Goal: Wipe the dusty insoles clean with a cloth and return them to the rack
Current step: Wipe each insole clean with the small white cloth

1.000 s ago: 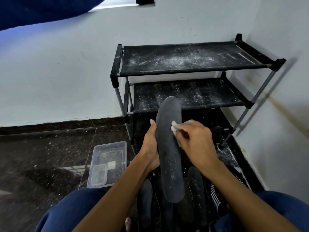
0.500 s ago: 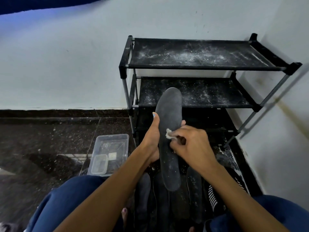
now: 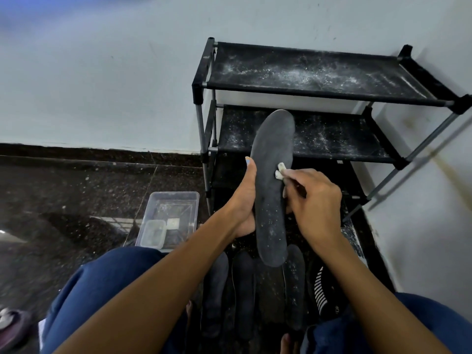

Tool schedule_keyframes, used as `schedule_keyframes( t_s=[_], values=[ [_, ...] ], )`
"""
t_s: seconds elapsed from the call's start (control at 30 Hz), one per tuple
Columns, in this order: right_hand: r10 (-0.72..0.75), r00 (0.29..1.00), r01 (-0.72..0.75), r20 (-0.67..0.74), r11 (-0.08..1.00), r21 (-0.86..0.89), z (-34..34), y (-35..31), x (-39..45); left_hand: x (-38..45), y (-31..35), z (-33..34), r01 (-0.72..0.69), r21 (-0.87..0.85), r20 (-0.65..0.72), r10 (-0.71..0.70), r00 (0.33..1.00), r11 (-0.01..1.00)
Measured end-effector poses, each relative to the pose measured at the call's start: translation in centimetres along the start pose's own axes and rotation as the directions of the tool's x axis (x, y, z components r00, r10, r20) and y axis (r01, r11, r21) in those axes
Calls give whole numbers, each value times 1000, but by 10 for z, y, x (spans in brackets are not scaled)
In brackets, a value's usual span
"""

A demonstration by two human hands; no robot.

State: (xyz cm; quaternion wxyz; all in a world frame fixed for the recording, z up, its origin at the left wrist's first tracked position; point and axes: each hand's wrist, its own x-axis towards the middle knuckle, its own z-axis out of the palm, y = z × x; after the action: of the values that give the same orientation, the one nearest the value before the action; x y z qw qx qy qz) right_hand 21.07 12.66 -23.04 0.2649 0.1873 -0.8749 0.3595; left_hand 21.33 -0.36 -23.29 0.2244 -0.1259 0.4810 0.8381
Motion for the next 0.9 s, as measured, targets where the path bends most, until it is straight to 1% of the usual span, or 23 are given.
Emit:
schedule_keyframes(
  t_s=[0.1, 0.2, 0.27, 0.33, 0.37, 0.47, 0.53, 0.57, 0.67, 0.7, 0.73, 0.8, 0.83, 0.9],
  values=[
    [-26, 998, 26, 49, 1000, 4, 1, 0, 0, 2, -2, -1, 25, 4, 10, -25, 1000, 1000],
    [-83, 983, 75, 166, 996, 53, 4, -3, -6, 4, -1, -7, 30, 0, -27, -30, 999, 1000],
    [-65, 960, 26, 273, 989, 144, 5, -8, -9, 6, 1, -11, 61, -24, 12, -60, 998, 998],
    [-41, 941, -32, 335, 978, 207, 5, -11, -9, 7, 4, -11, 79, -49, 32, -78, 996, 996],
    [-37, 943, -33, 331, 978, 205, 4, -10, -8, 7, 6, -11, 80, -64, 37, -78, 996, 995],
    [-43, 982, 29, 185, 997, 78, 5, -7, -6, 7, 7, -9, 41, -54, -2, -41, 999, 998],
    [-28, 991, 23, 133, 999, 37, 6, -10, -8, 5, 7, -7, 33, -41, 3, -33, 999, 999],
    [-20, 989, 9, 150, 998, 69, 7, -12, -10, 5, 7, -6, 37, -46, 20, -36, 999, 998],
    [39, 946, -120, 322, 965, 235, 6, -17, -13, 6, 6, -9, 38, -102, 53, -33, 998, 994],
    [49, 937, -143, 347, 958, 250, 6, -18, -13, 6, 7, -11, 37, -102, 46, -32, 998, 994],
    [57, 944, -139, 325, 962, 236, 5, -17, -13, 7, 8, -12, 36, -98, 54, -30, 998, 995],
    [62, 978, -96, 200, 981, 166, 6, -15, -12, 6, 9, -12, 25, -78, 67, -19, 998, 997],
    [58, 988, -77, 143, 989, 130, 6, -15, -11, 6, 9, -11, 13, -67, 54, -9, 998, 998],
    [59, 996, -65, 72, 995, 81, 8, -13, -9, 6, 7, -8, -10, -29, 30, 11, 999, 1000]
  ],
)
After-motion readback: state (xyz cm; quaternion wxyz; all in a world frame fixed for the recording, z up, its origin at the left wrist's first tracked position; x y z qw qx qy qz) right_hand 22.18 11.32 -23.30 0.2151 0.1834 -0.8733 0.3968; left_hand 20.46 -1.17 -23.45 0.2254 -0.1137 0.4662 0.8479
